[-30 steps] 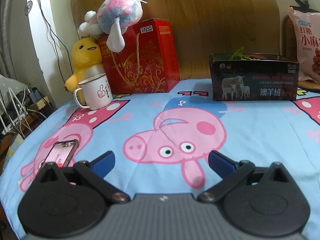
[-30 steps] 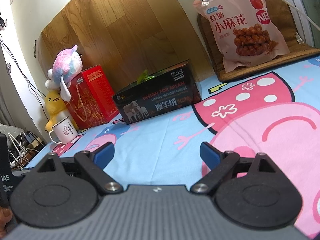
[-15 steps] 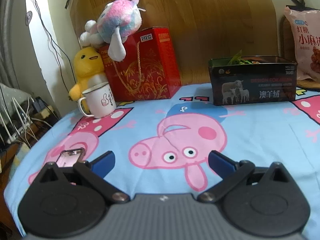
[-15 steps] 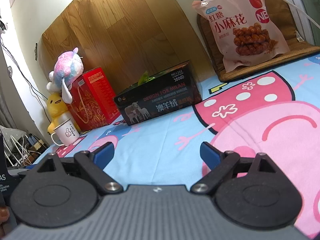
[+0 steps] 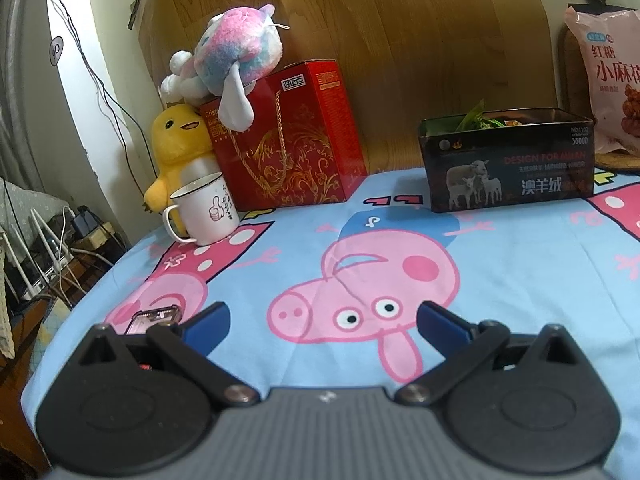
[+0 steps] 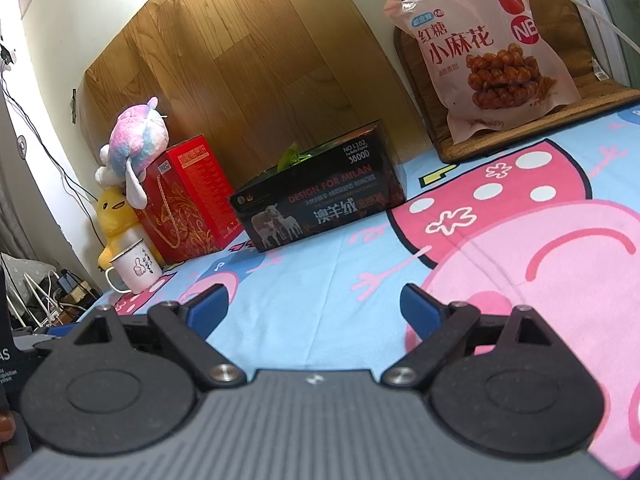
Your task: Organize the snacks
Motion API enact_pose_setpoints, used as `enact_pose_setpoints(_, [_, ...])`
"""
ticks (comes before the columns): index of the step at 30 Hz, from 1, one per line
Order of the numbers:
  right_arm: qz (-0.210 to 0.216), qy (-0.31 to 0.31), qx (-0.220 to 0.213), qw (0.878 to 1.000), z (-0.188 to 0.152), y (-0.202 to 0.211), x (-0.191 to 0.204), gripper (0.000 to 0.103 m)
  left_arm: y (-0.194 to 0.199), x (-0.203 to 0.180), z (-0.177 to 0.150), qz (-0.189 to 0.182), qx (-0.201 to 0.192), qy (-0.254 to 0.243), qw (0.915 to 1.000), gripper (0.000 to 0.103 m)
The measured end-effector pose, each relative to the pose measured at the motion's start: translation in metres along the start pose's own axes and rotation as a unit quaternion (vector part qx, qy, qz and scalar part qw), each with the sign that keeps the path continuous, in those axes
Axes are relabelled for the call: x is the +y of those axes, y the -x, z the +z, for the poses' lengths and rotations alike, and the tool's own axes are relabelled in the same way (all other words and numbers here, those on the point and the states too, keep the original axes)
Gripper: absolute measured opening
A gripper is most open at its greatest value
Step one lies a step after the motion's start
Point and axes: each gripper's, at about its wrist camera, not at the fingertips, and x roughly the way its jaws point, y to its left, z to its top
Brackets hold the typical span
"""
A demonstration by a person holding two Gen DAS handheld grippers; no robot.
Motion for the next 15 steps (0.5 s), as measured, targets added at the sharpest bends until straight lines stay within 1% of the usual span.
enact_pose_setpoints(15, [0.007,-0.012,-0.001,1.0,0.0017,0.001,-0.0044,0.095,0.001,-0.002,0.0002,0.009,-0.005,-0.013,0.9999,0.103])
